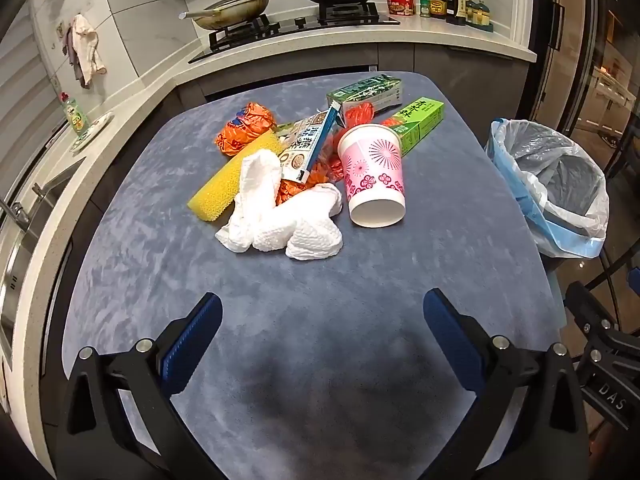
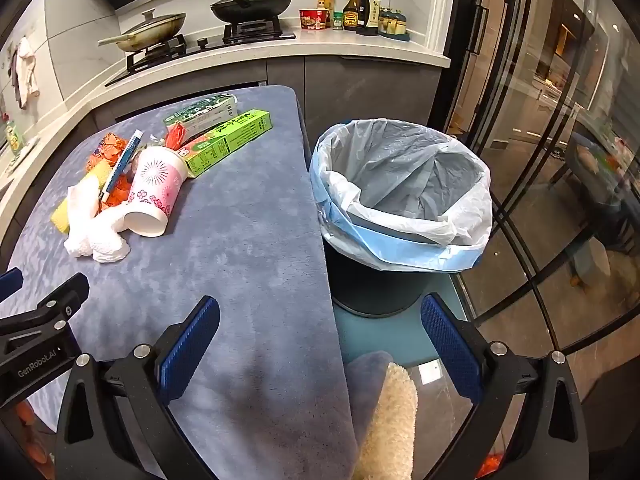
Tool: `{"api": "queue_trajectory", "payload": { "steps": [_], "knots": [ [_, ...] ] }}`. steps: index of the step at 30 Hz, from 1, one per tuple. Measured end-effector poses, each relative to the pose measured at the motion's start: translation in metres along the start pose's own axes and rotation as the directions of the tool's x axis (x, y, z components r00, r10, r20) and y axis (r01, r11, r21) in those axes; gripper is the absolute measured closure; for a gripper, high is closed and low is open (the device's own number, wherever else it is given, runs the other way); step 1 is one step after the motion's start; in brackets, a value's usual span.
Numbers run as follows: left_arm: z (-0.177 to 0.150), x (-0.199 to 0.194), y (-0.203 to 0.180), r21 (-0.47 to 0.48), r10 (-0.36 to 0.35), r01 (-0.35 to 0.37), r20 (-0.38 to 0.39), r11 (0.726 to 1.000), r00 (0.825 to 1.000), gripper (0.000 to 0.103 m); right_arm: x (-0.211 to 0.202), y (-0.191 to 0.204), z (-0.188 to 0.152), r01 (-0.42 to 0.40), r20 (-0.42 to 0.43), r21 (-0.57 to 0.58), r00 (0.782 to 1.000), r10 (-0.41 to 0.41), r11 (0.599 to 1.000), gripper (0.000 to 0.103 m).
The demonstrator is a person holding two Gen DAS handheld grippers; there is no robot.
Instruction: Collect trash
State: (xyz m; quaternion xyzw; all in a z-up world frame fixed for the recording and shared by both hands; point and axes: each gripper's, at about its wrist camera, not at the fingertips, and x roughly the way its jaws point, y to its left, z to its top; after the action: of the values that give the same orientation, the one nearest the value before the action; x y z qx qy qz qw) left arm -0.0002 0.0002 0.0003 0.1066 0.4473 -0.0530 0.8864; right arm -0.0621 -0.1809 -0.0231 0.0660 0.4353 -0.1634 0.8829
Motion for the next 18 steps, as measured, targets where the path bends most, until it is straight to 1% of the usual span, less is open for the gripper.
{"api": "queue_trajectory", "payload": {
  "steps": [8,10,14,18],
  "knots": [
    [0.0005,0.0035,-0.0009,-0.001,0.008,-0.008,0.001,1.0,1.0,0.007,-0.0021,-0.0021,0.0,-0.013,0.0,-0.011,1.0,0.013,1.0,0.006],
    [0.0015,-0.0031,-0.0056,0.006,0.014,-0.014,-0.004,1.0,1.0,0.007,-0.0069,-0.0067,-0.0018,-0.008,0.013,0.004,1.0,0.008,1.0,0.006],
    [-0.0011,-0.0055,0.001,0.001,0.008,-0.008,-0.001,1.0,1.0,0.007,-0.0076,-0.0025,-0.001,-0.007,0.018,0.0,1.0,0.007,1.0,0.006],
    [-0.002,-0.0049,0.004,-0.003,0.016,-0.016,-0.004,1.0,1.0,0.007,-0.0075,0.001,-0.0012,-0.012,0.017,-0.011,1.0,0.012,1.0,0.006]
  ]
}}
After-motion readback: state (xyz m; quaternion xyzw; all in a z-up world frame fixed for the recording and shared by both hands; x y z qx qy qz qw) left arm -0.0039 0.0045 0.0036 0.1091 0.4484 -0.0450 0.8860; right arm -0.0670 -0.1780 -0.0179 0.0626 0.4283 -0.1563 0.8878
